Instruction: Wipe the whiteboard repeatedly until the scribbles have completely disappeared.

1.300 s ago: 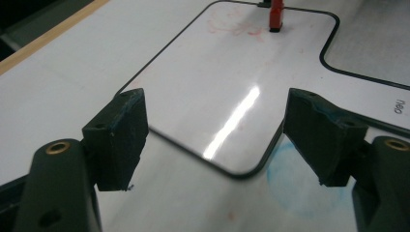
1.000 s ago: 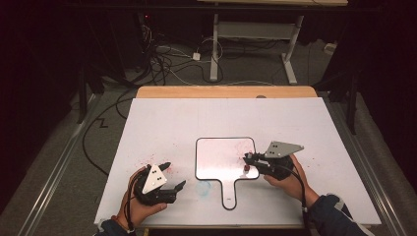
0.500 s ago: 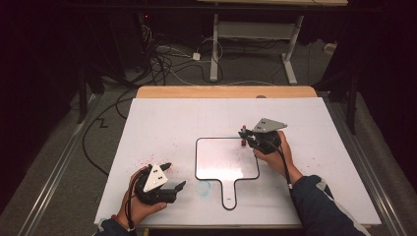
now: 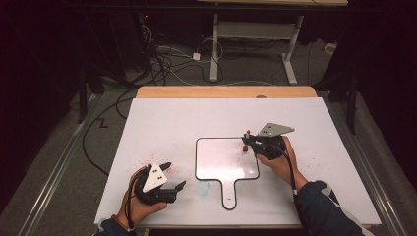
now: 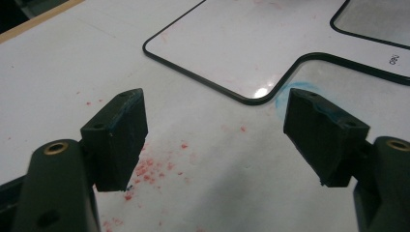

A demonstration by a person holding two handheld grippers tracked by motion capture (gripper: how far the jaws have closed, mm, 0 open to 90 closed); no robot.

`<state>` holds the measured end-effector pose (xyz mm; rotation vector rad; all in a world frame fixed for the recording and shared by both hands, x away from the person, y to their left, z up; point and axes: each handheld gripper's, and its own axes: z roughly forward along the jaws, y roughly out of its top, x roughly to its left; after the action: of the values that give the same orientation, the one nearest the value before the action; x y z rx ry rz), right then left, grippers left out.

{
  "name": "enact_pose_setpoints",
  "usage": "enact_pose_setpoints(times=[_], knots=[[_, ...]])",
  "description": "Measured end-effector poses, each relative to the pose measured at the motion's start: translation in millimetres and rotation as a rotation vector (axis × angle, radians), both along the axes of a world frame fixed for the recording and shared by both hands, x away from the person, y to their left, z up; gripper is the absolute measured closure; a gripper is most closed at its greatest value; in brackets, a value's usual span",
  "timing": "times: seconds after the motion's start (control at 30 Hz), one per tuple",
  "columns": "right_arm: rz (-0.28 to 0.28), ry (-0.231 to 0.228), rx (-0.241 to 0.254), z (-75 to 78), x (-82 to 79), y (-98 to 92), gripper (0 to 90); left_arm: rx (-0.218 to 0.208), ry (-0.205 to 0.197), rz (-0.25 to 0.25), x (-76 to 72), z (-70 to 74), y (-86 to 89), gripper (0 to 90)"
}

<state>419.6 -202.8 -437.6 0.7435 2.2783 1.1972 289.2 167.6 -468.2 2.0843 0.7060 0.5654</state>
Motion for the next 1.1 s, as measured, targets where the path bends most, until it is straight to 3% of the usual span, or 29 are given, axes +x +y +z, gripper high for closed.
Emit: enact_pose_setpoints(times=[0.07, 0.17, 0.37, 0.47, 0.57, 0.67, 0.87, 0.97, 1.1], knots=[[-0.053, -0.041, -0.032, -0.6, 6.5, -3.3, 81.6, 0.001, 0.0, -0.001, 0.2, 0.0, -0.7, 22.5], [-0.101, -0.032, -0.012, -1.1, 11.1, -10.2, 81.6, -0.001, 0.004, -0.001, 0.7, -0.7, -0.5, 22.5], [0.017, 0.045, 0.06, -1.7, -9.6, -2.9, 81.6, -0.005, 0.007, 0.001, 0.9, -0.8, 0.4, 22.5], [0.015, 0.038, 0.043, -0.8, -12.1, -1.3, 81.6, -0.004, 0.005, -0.003, 0.3, -0.2, -0.4, 22.5], [-0.07, -0.032, -0.034, 0.1, -5.8, -5.0, 81.6, -0.001, 0.005, -0.004, 0.4, -0.3, -1.0, 22.5], [-0.108, -0.038, -0.03, -0.6, -2.5, -8.3, 81.6, -0.004, 0.005, -0.003, 0.5, -0.4, -0.7, 22.5], [0.053, 0.053, 0.052, -1.5, -18.1, 8.8, 81.5, -0.003, 0.011, -0.004, 0.6, -0.3, -0.7, 22.5], [0.113, 0.061, 0.048, -1.9, -26.9, 19.4, 81.6, -0.015, 0.009, -0.006, -0.3, 1.0, -0.9, 22.5], [0.147, 0.055, 0.037, -1.9, -32.4, 20.6, 81.6, -0.018, 0.006, -0.008, -0.7, 1.1, -0.6, 22.5]])
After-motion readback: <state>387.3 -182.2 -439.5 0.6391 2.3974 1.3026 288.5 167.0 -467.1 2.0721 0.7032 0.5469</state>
